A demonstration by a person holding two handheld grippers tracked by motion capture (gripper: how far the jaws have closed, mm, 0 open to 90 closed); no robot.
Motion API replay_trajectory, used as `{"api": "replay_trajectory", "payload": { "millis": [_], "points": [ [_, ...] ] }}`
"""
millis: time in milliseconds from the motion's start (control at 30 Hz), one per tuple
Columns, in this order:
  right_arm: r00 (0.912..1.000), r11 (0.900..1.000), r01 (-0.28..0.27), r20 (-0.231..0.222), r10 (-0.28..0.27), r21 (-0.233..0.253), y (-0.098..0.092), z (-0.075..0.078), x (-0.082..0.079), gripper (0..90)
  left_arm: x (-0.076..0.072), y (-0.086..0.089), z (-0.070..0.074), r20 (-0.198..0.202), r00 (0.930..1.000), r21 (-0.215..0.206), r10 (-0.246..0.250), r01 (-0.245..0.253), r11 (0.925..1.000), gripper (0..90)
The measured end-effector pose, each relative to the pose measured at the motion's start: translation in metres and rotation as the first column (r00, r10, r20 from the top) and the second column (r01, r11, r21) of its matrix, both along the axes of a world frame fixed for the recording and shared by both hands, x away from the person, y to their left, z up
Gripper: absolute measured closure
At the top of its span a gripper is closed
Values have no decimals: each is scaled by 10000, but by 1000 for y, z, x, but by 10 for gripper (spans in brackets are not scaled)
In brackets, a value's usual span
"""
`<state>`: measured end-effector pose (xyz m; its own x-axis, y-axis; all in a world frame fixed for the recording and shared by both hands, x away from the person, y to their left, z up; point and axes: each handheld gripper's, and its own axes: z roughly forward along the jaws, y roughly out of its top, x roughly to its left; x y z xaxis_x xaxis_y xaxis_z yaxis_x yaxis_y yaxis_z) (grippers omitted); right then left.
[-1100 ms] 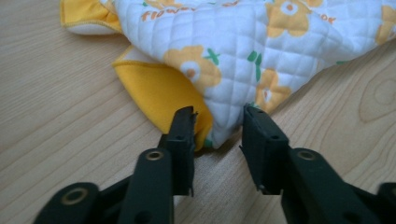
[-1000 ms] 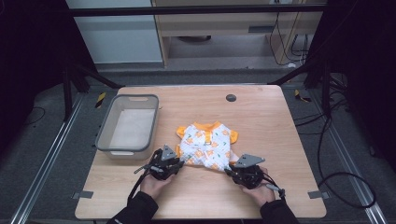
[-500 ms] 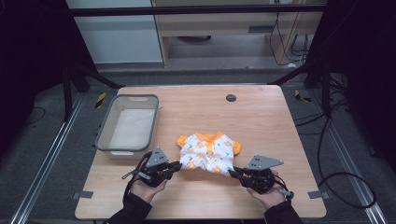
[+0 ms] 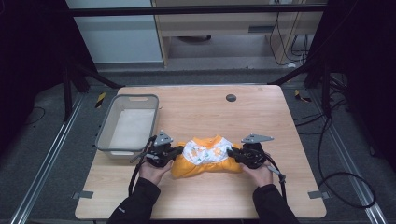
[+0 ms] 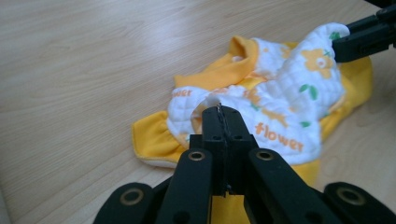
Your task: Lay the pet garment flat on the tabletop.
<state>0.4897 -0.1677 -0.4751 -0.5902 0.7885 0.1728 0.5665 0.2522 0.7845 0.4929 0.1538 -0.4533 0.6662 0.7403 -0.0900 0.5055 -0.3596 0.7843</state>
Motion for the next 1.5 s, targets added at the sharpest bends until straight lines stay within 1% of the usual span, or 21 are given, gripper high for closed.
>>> {"api": "replay_trajectory", "payload": {
  "millis": [67,167,233,333,367,400,467,500,600,700,800,867,900,1000,1100,1233,1300,1333,1367,1433,1500],
  "points": [
    [9999,9993,135,37,-134,-348,3,-9,4,754,2,-1,-8,-65,10000,397,44,-41,9992,897],
    [9994,9979,161,307,-142,-620,5,-14,5,717,3,-1,-14,-109,9999,688,84,-77,9976,897],
    [9984,9974,199,533,-162,-697,5,-11,2,673,2,-1,-13,-21,9998,586,186,-185,9981,879],
    [9948,9973,200,1015,-128,-705,1,-3,-3,593,-3,4,-4,219,9991,290,372,-378,9989,703],
    [9945,9976,176,1045,-106,-663,-1,1,-5,578,-5,7,0,316,9986,171,426,-431,9989,630],
    [9925,9978,167,1220,-88,-638,-3,4,-8,561,-8,10,3,463,9980,160,427,-435,9989,573],
    [9904,9988,175,1376,-111,-455,-9,11,-14,526,-14,17,9,630,9972,35,397,-400,9992,523],
    [9878,9991,136,1556,-72,-398,-12,15,-17,508,-18,20,12,664,9972,-3,346,-346,9994,493],
    [9821,9993,78,1886,-6,-374,-20,24,-27,469,-30,31,14,699,9973,-73,205,-200,9998,428],
    [9831,9990,-11,1828,93,-445,-27,25,-38,449,-44,40,7,587,9981,-14,159,-158,9999,381],
    [9870,9981,-124,1592,221,-611,-33,17,-48,441,-52,44,-3,332,9992,9,206,-206,9998,349],
    [9897,9975,-160,1409,255,-685,-36,8,-52,444,-56,43,-10,150,9998,127,145,-147,9998,342],
    [9906,9971,-155,1345,255,-750,-37,5,-53,446,-56,41,-14,-39,10000,203,-18,19,9998,339],
    [9943,9957,-172,1031,266,-915,-37,-5,-53,463,-57,35,-23,-362,9991,254,-210,219,9994,331],
    [9945,9940,-289,968,392,-1056,-34,-10,-51,476,-58,27,-29,-446,9979,362,-470,486,9982,328],
    [9949,9916,-362,886,474,-1239,-30,-15,-46,499,-55,18,-32,-433,9975,540,-556,580,9969,342],
    [9958,9912,-426,749,523,-1251,-28,-18,-43,519,-53,15,-35,-518,9967,569,-620,649,9963,390],
    [9969,9915,-423,607,501,-1233,-27,-19,-43,527,-51,14,-36,-585,9961,639,-666,704,9955,418],
    [9966,9904,-451,620,536,-1310,-26,-21,-42,541,-50,13,-38,-603,9959,753,-680,725,9945,463],
    [9968,9881,-447,597,540,-1473,-23,-22,-41,601,-47,12,-40,-704,9953,960,-664,730,9927,575],
    [9966,9872,-581,498,661,-1483,-22,-22,-40,692,-46,14,-40,-932,9936,910,-638,723,9932,727]
  ]
}}
